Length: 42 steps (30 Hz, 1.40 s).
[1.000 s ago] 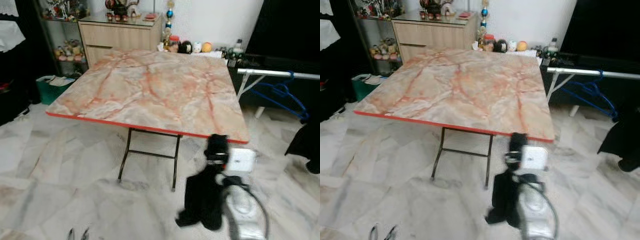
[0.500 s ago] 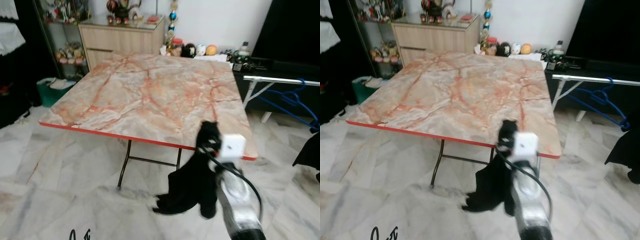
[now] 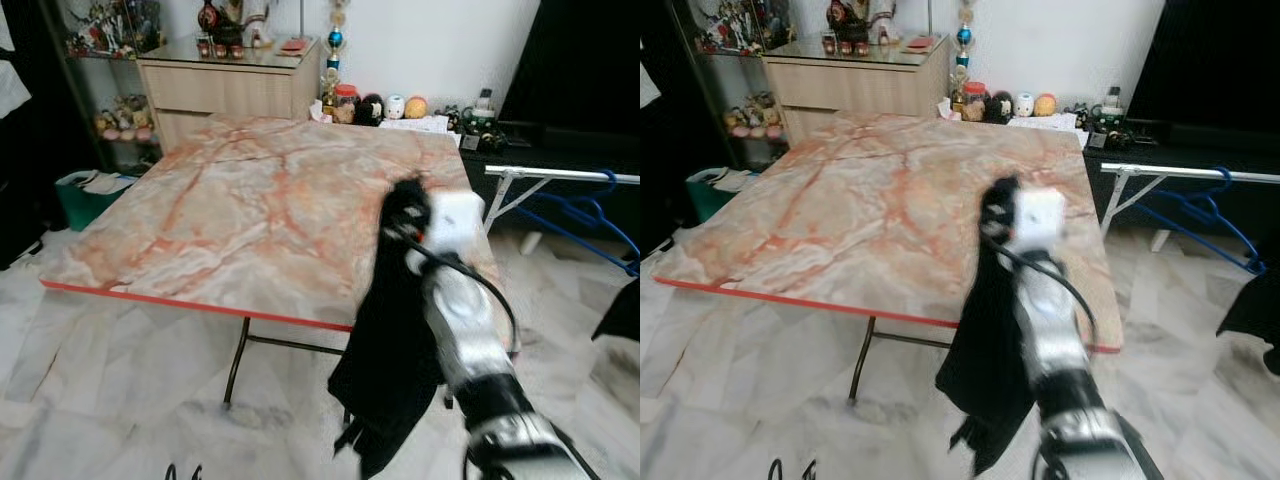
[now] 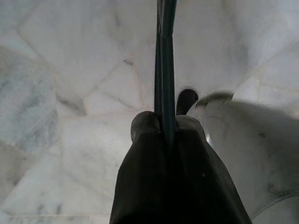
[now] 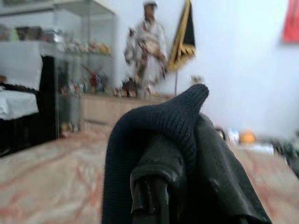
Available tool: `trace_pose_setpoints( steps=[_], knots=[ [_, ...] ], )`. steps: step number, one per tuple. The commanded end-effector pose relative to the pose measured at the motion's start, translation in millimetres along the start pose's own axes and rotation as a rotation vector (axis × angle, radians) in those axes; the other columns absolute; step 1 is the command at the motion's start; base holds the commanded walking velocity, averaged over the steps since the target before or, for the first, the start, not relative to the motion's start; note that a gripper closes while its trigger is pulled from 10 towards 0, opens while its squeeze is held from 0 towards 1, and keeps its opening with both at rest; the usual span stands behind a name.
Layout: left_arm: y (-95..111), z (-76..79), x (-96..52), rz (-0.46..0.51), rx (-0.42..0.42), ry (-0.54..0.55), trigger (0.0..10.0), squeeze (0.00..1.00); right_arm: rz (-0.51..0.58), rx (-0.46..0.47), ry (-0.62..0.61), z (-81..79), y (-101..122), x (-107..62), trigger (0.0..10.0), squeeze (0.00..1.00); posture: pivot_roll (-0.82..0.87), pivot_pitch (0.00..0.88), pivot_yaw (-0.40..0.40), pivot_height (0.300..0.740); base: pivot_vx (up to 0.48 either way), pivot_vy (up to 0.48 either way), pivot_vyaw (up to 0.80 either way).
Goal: Hang hanger
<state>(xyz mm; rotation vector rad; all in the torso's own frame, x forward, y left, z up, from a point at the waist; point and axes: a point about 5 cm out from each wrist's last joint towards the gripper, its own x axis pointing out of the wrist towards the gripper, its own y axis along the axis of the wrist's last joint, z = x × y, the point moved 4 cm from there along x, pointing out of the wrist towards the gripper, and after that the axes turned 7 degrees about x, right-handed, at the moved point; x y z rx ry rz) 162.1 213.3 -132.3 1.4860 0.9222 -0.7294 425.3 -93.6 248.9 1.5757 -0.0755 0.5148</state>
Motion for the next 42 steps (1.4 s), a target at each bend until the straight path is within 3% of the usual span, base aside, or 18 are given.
trace_pose_setpoints(
  steps=[1,3,10,15,21,27,29,30,33,34,36,38,39,41,42],
  knots=[
    [-3.2,6.4,-0.2,-0.014,0.007,-0.008,10.0,0.00,0.064,-0.022,-0.034,18.9,21.2,6.4,10.0,0.00,0.04,0.002,0.028,0.740,0.322,0.000,0.00],
    [-1.7,8.0,0.1,-0.012,0.018,-0.013,10.0,0.00,0.079,-0.045,-0.026,22.0,31.1,13.4,10.0,0.00,0.04,0.001,0.031,0.740,0.322,0.000,0.00],
    [19.4,15.6,3.5,0.019,0.030,-0.021,10.0,0.00,0.264,-0.145,-0.014,34.9,137.9,56.7,10.0,0.00,0.04,0.001,0.034,0.740,0.323,0.000,0.00],
    [28.1,21.6,4.4,0.035,0.053,-0.033,10.0,0.00,0.305,-0.203,0.022,26.8,170.1,65.9,10.0,0.00,0.05,0.005,0.029,0.740,0.320,0.000,0.00],
    [21.8,18.2,3.7,0.025,0.051,-0.025,10.0,0.00,0.337,-0.169,0.074,13.9,176.0,68.1,10.0,0.00,0.05,0.007,0.026,0.740,0.320,0.000,0.00],
    [21.5,17.0,3.7,0.024,0.083,-0.027,10.0,0.00,0.231,-0.204,0.124,7.7,131.1,63.8,10.0,0.00,0.07,0.009,0.020,0.740,0.304,0.000,0.00],
    [19.9,16.5,3.6,0.017,0.075,-0.034,10.0,0.00,0.158,-0.187,0.105,12.8,103.0,58.4,10.0,0.00,0.07,0.010,0.017,0.740,0.000,0.000,0.00],
    [18.9,15.5,3.5,0.013,0.081,-0.041,10.0,0.00,0.067,-0.162,0.088,18.2,68.8,49.1,10.0,0.00,0.07,0.012,0.017,0.740,0.000,0.000,0.00],
    [17.2,14.3,3.4,0.006,0.077,-0.041,10.0,0.00,-0.103,-0.130,0.044,28.7,7.7,24.5,10.0,0.00,0.07,0.015,0.016,0.740,0.000,0.000,0.00],
    [17.2,14.3,3.4,0.006,0.077,-0.041,10.0,0.00,-0.103,-0.130,0.044,28.7,7.7,24.5,10.0,0.00,0.07,0.015,0.016,0.740,0.000,0.000,0.00],
    [16.6,14.1,3.3,0.005,0.078,-0.045,10.0,0.00,-0.200,-0.060,0.017,34.7,-34.0,-1.6,10.0,0.00,0.07,0.017,0.016,0.740,0.000,0.000,0.00],
    [16.0,13.6,3.2,0.004,0.081,-0.047,10.0,0.00,-0.255,-0.043,0.008,37.4,-58.8,-21.7,10.0,0.00,0.07,0.017,0.015,0.740,0.000,0.000,0.00],
    [15.4,13.5,3.1,0.003,0.083,-0.051,10.0,0.00,-0.300,-0.039,0.004,39.7,-78.9,-41.7,10.0,0.00,0.07,0.015,0.014,0.740,0.000,0.000,0.00],
    [15.0,13.3,3.1,0.002,0.082,-0.053,10.0,0.00,-0.334,-0.029,-0.011,43.2,-94.3,-60.4,10.0,0.00,0.06,0.016,0.013,0.740,0.000,0.000,0.00],
    [14.5,13.0,3.0,0.001,0.085,-0.053,10.0,0.00,-0.350,0.004,-0.053,48.3,-103.7,-77.7,10.0,0.00,0.06,0.013,0.012,0.740,0.000,0.000,0.00]
  ],
)
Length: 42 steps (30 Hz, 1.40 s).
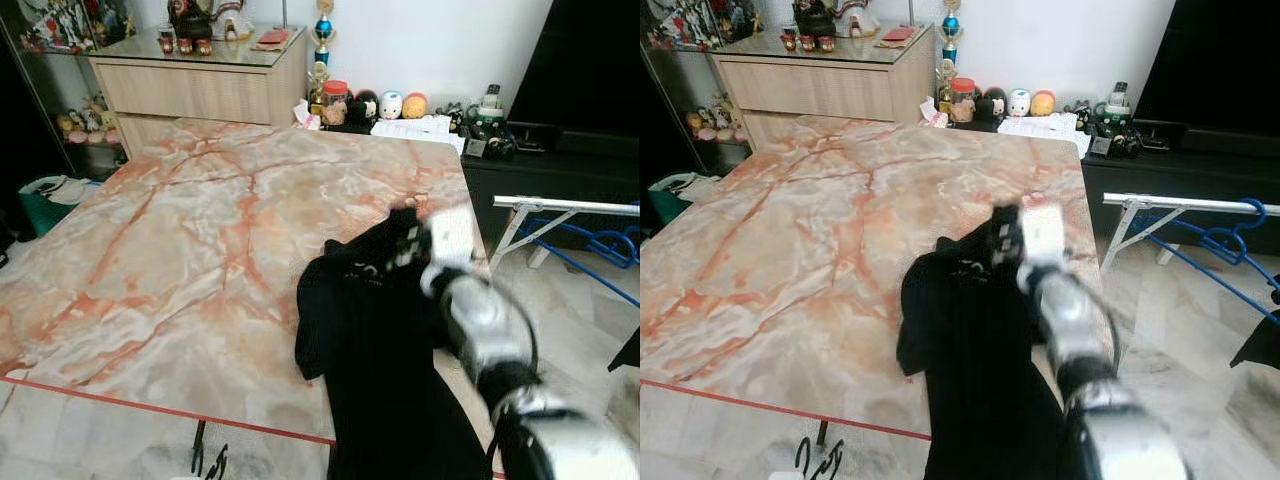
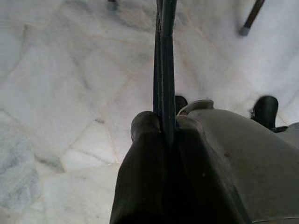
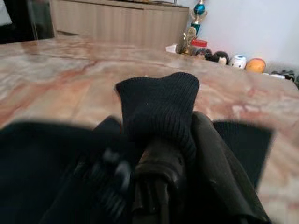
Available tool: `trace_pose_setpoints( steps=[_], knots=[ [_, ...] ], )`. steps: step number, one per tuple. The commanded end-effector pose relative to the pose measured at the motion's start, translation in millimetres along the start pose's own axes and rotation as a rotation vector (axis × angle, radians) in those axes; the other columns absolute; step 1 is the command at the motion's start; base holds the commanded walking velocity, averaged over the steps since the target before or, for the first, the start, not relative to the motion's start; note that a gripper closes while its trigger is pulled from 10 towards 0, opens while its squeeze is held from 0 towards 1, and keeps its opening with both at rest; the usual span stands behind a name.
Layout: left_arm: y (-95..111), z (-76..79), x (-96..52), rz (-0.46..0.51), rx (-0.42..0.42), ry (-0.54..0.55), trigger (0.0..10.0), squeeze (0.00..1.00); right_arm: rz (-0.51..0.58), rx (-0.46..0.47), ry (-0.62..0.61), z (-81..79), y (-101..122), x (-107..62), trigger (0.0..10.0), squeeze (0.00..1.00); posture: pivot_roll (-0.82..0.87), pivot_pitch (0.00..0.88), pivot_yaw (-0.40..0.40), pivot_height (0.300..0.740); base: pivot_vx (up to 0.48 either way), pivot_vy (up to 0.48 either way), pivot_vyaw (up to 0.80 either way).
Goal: Hang hanger
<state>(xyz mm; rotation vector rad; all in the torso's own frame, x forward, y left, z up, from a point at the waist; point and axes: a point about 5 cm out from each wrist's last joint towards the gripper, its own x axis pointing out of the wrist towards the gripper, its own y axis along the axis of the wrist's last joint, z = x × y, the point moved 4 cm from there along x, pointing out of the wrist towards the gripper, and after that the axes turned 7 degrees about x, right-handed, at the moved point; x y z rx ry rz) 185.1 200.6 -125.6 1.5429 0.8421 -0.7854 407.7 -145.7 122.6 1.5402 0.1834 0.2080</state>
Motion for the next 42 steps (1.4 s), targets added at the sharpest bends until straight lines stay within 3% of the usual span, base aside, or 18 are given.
trace_pose_setpoints(
  steps=[1,5,8,11,18,19,21,22,26,32,35,42],
  knots=[
    [-9.1,0.7,-1.1,-0.029,0.007,-0.008,10.0,0.00,0.011,0.037,-0.033,7.0,-3.6,-10.1,10.0,0.00,0.06,0.013,0.012,0.740,0.000,0.000,0.00],
    [-9.8,0.5,-1.2,-0.030,0.013,-0.007,10.0,0.00,0.070,0.064,-0.070,9.9,-2.3,-35.5,10.0,0.00,0.05,0.010,0.009,0.740,0.000,0.000,0.00],
    [-10.0,0.4,-1.3,-0.028,0.018,-0.007,10.0,0.00,0.179,0.048,-0.141,19.8,17.5,-53.7,10.0,0.00,0.04,0.009,0.003,0.740,0.000,0.000,0.00],
    [-10.1,0.8,-1.4,-0.026,0.016,-0.008,10.0,0.00,0.229,0.031,-0.149,19.7,26.1,-65.6,10.0,0.00,0.04,0.013,0.000,0.740,0.000,0.000,0.00],
    [-10.7,1.8,-1.5,-0.026,0.013,-0.016,10.0,0.00,0.112,0.057,-0.095,3.0,-1.0,-84.4,10.0,0.00,0.03,0.023,-0.002,0.740,0.000,0.000,0.00],
    [-11.2,2.0,-1.5,-0.028,0.014,-0.020,10.0,0.00,0.052,0.104,-0.058,-9.1,-5.8,-93.0,10.0,0.46,0.04,0.029,-0.003,0.740,0.000,0.000,0.00],
    [-11.2,2.0,-1.5,-0.029,0.015,-0.022,10.0,0.00,0.033,0.119,-0.041,-13.9,-6.3,-95.9,10.0,0.46,0.04,0.031,-0.006,0.740,0.000,0.000,0.00],
    [-11.4,1.7,-1.6,-0.030,0.015,-0.021,10.0,0.00,0.023,0.104,0.007,-21.8,-6.3,-98.7,10.0,1.00,0.04,0.031,-0.006,0.740,0.000,0.000,0.00],
    [-11.2,0.6,-1.6,-0.026,0.002,-0.017,10.0,0.00,0.008,0.063,0.086,-32.5,-6.4,-109.9,10.0,1.00,0.04,0.037,-0.009,0.740,0.000,0.000,0.00],
    [-11.2,0.1,-1.7,-0.024,0.010,-0.019,10.0,0.00,0.076,0.009,0.030,-24.9,6.4,-129.5,10.0,1.00,0.03,0.038,-0.013,0.740,0.000,0.000,0.00],
    [-10.9,0.1,-1.7,-0.022,0.007,-0.021,10.0,0.00,0.033,-0.002,0.019,-26.0,0.6,-145.7,10.0,1.00,0.03,0.039,-0.015,0.740,0.000,0.000,0.00],
    [-10.8,-0.2,-1.7,-0.023,0.012,-0.023,10.0,0.00,0.017,-0.082,0.068,-33.4,1.1,-162.6,10.0,1.00,0.03,0.041,-0.017,0.740,0.000,0.000,0.00]
  ],
)
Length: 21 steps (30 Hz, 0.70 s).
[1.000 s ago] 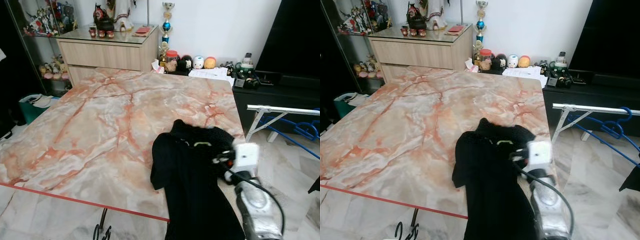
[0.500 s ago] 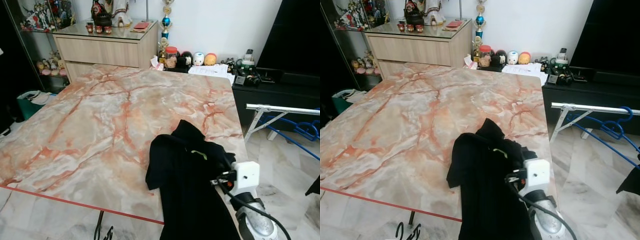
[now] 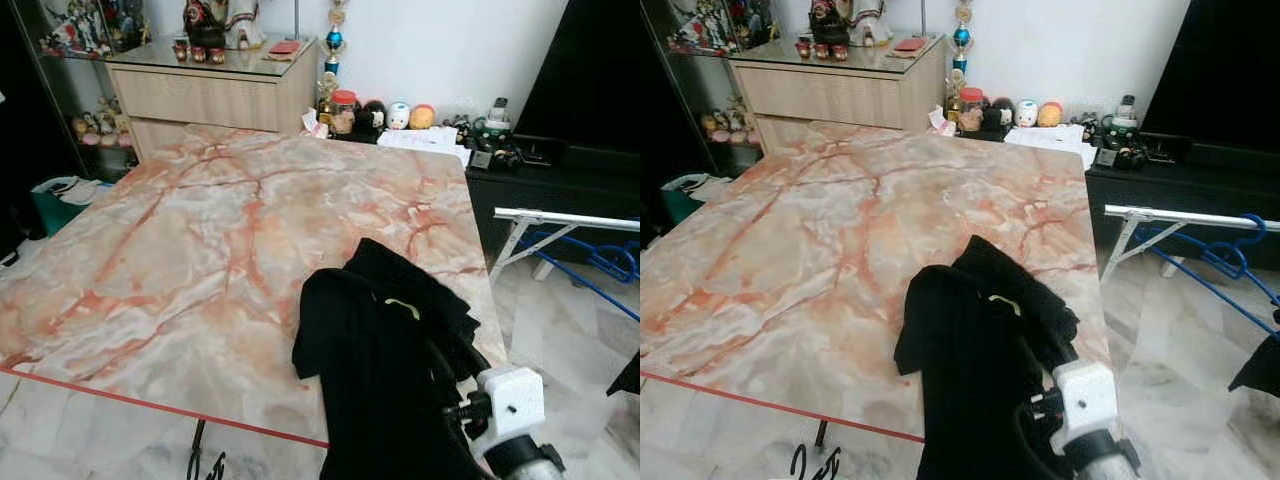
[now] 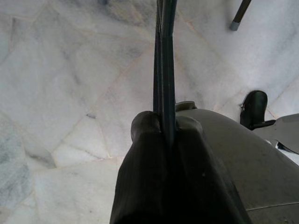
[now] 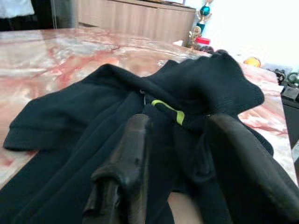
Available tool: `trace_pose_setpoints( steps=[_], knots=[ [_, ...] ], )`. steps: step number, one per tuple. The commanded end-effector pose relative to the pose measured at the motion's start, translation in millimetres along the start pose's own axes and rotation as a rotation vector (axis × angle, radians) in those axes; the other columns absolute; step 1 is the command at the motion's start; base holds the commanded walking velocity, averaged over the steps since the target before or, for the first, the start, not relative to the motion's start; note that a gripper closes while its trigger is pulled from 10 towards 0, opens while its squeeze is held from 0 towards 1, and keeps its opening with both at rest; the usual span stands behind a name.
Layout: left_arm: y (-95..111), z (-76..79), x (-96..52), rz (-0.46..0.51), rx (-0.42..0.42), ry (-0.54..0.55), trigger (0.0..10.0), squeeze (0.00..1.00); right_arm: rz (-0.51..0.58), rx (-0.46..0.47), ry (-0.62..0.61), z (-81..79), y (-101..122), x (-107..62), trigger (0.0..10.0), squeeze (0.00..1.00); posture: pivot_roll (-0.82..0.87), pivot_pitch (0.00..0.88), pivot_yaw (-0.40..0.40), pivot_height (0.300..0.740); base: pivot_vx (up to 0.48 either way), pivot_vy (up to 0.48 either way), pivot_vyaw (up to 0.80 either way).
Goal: Hang hanger
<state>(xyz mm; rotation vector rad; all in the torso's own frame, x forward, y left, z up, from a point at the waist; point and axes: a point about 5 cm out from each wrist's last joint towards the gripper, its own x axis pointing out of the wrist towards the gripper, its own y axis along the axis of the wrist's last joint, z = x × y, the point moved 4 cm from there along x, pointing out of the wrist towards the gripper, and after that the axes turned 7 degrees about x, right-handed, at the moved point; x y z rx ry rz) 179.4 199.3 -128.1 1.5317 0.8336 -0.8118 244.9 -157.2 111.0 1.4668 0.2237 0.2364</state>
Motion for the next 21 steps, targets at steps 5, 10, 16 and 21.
trace_pose_setpoints(
  steps=[5,10,16,21],
  knots=[
    [-5.2,-2.7,-0.8,-0.014,0.009,0.000,10.0,0.00,-0.112,0.030,0.111,-13.2,-10.6,-14.7,10.0,1.00,0.03,0.041,-0.014,0.740,0.000,0.000,0.00],
    [-4.3,-2.0,-0.6,-0.013,0.018,-0.003,10.0,0.00,-0.276,0.151,0.316,-35.9,-35.5,-29.7,10.0,0.22,0.03,0.039,-0.018,0.740,0.000,0.000,0.00],
    [-5.1,-1.9,-0.8,-0.014,0.016,-0.004,10.0,0.00,-0.347,0.218,0.356,-34.4,-52.2,-33.6,10.0,0.00,0.03,0.039,-0.020,0.740,0.000,0.000,0.00],
    [-6.0,-1.4,-0.8,-0.019,0.020,-0.008,10.0,0.00,-0.380,0.242,0.275,-27.1,-66.3,-22.5,10.0,0.00,0.04,0.041,-0.018,0.740,0.000,0.000,0.00]
  ],
)
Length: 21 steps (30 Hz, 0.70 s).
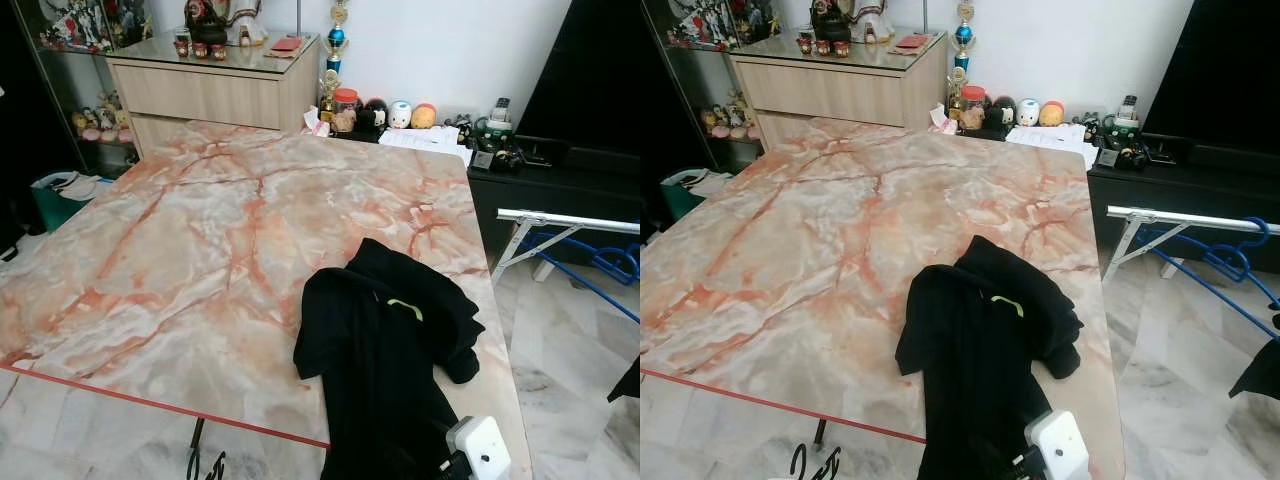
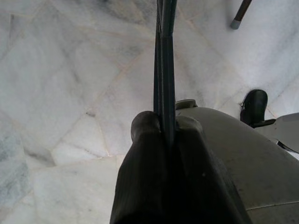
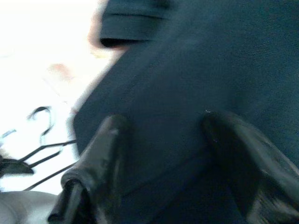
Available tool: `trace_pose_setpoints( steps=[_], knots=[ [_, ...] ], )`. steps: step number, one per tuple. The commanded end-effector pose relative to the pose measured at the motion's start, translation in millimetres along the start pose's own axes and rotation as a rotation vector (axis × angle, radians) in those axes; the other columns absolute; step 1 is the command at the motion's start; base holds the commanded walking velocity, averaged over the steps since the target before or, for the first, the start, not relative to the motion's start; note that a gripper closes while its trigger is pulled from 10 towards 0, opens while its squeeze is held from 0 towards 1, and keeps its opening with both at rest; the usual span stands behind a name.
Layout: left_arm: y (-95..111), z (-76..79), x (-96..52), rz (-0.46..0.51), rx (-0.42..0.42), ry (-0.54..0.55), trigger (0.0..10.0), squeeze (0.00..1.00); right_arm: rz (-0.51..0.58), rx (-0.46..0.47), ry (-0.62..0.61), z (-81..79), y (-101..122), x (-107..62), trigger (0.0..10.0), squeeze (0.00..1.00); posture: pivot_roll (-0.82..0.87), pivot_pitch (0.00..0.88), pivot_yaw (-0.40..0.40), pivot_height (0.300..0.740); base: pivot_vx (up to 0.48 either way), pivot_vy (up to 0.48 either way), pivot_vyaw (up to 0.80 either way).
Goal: Hang hanger
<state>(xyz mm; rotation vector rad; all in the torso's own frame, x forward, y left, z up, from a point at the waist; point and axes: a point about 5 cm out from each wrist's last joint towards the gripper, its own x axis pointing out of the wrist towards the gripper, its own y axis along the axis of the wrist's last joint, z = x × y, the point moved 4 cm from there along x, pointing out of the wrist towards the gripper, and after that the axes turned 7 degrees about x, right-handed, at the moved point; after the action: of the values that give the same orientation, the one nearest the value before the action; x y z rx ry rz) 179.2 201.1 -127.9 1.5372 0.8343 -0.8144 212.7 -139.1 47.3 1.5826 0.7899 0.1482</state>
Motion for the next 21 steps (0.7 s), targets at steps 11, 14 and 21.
trace_pose_setpoints(
  steps=[11,14,21],
  knots=[
    [-4.7,2.1,-0.5,-0.014,0.010,-0.010,10.0,0.00,-0.060,0.066,-0.210,45.8,-17.1,40.0,10.0,0.00,0.07,0.035,-0.007,0.740,0.000,0.000,0.00],
    [-4.0,2.3,-0.4,-0.013,0.006,-0.009,10.0,0.00,-0.032,0.066,-0.212,51.6,-6.7,53.9,10.0,0.00,0.07,0.033,-0.003,0.740,0.000,0.000,0.00],
    [-1.9,3.1,0.1,-0.013,0.002,-0.012,10.0,0.00,0.046,0.028,-0.237,76.6,36.1,96.4,10.0,0.00,0.10,0.028,0.009,0.740,0.000,0.000,0.00]
  ],
)
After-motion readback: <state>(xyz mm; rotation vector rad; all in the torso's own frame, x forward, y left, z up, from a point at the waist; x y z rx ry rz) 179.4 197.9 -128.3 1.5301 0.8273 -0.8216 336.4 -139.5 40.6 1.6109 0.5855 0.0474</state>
